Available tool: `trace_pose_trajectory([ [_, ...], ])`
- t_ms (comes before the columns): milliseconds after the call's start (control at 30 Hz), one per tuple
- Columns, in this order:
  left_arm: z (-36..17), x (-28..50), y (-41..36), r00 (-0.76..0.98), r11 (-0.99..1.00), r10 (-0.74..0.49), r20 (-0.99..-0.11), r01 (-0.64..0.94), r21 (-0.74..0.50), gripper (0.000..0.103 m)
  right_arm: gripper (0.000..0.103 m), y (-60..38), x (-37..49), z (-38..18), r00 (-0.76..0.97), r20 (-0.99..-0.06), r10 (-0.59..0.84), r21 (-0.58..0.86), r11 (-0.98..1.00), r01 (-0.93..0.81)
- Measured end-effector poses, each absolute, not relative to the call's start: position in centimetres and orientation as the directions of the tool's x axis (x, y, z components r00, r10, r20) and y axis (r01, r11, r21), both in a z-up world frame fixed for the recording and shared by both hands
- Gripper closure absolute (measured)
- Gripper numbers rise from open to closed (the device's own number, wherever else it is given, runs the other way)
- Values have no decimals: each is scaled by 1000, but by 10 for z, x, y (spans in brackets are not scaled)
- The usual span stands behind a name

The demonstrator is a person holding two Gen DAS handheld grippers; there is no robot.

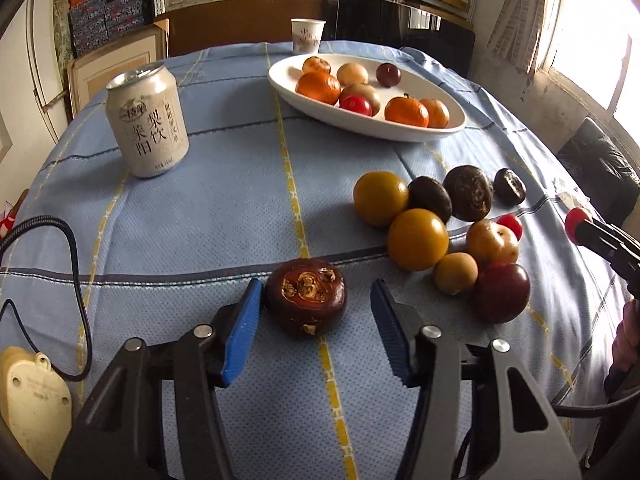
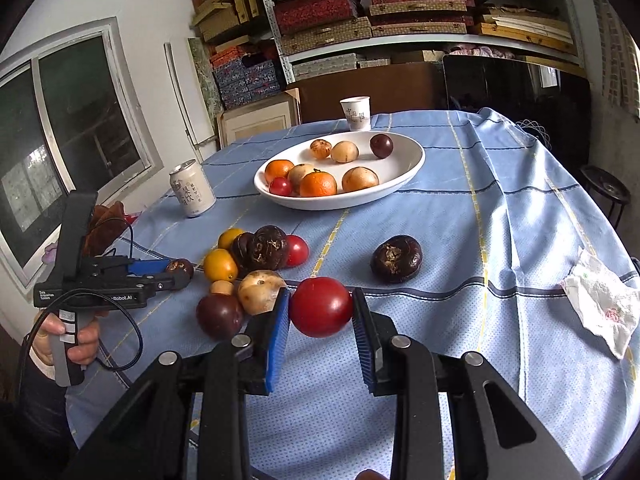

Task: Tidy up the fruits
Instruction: 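Grasp a red tomato with the right tool while the left tool grasps a dark brown fruit, then carry the tomato and brown fruit over the plate and open both tools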

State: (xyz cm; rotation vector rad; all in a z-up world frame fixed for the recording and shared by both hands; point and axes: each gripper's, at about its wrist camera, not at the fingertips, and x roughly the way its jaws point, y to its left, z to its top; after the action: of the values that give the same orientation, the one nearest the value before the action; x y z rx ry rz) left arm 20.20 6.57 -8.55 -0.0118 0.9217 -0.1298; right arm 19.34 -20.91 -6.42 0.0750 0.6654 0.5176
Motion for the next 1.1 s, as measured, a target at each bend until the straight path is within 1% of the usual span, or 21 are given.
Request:
trace_pose_trajectory([
  [367, -90, 203, 68, 582, 992, -120, -805, 102, -74, 52, 71, -208, 194, -66, 653, -580, 486, 240, 869, -433],
  [467, -89, 203, 69, 582, 991, -127, -803, 100, -84, 61, 71, -208, 194, -66, 652, -580, 488, 240, 868, -435],
  [700, -86, 203, 73, 585, 991, -135, -799, 88, -103, 61, 71, -208, 194, -65, 653, -573, 496, 249, 864, -438],
  [800, -71, 204, 75, 598, 991, -136, -790, 79, -110, 61, 71, -203, 198, -62, 621, -577, 531, 254, 839, -481],
  [867, -54, 204, 74, 611, 986, -166, -774, 104, -129, 61, 71, -196, 200, -53, 635, -574, 517, 200, 840, -504],
  [1000, -26, 214, 68, 618, 973, -231, -752, 159, -168, 61, 71, -188, 216, -35, 628, -544, 557, 193, 811, -553],
  [1100, -7, 234, 57, 618, 969, -243, -748, 183, -163, 61, 71, -178, 235, -24, 663, -519, 539, 147, 821, -552],
])
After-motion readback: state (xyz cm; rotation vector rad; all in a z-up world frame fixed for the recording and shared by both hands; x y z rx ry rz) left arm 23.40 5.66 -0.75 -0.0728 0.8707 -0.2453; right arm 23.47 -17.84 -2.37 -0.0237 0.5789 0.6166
